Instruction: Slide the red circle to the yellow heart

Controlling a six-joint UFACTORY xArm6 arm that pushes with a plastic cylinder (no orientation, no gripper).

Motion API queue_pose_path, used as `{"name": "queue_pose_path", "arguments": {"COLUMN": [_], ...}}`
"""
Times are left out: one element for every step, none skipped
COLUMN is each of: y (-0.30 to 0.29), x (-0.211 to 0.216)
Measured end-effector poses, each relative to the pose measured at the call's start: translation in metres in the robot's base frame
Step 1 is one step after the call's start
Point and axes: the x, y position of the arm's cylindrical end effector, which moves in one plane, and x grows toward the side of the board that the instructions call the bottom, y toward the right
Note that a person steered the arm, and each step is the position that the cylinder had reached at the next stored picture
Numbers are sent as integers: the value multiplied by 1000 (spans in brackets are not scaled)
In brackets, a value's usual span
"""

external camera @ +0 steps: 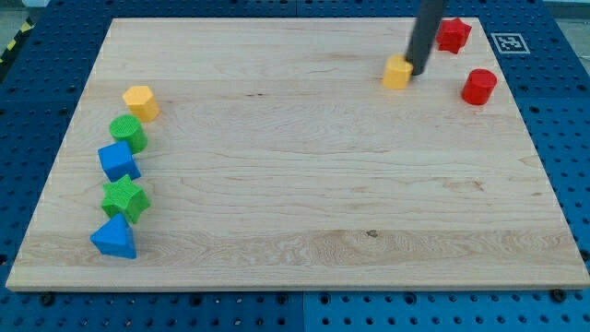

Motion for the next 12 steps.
{"name": "queue_pose_path", "arguments": {"y": [-60,-38,22,97,166,183,183,179,159,127,96,63], "x": [-7,-27,-28,-28,-2,30,32,47,49,49,40,16]}}
